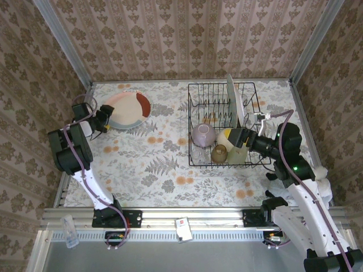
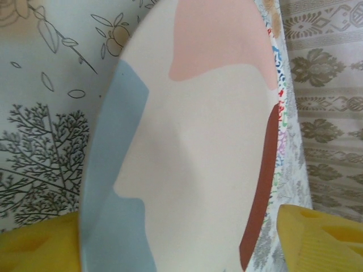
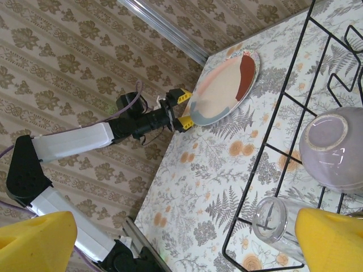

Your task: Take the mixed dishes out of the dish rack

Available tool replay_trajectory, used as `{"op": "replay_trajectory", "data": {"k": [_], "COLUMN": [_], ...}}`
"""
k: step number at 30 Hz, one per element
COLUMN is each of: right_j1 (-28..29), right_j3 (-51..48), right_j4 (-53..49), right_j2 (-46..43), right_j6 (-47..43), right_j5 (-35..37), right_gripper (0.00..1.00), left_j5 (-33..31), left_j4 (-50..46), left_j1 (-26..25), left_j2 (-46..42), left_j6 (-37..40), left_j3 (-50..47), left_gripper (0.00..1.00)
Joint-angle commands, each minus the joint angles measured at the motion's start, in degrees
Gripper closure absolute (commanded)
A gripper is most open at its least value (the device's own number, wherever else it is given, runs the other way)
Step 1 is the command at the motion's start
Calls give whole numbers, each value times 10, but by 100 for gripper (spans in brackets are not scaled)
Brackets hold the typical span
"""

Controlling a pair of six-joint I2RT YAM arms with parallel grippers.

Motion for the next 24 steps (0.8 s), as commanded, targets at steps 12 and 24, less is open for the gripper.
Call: {"op": "replay_trajectory", "data": {"k": [12, 24], "right_j1": [6, 8], "right_j3": [-11, -5], "right_j4": [12, 3], "right_j2": [-4, -3], "right_j6": [2, -3], "right_j5": [15, 24], "right_gripper": [0, 0], "left_j5": [-32, -22], "left_j4": [-86, -72], "left_j1": [-18, -24], "left_j2": [-11, 5], "left_j6": [45, 30], "left_j3": [62, 83], "left_gripper": [0, 0]}}
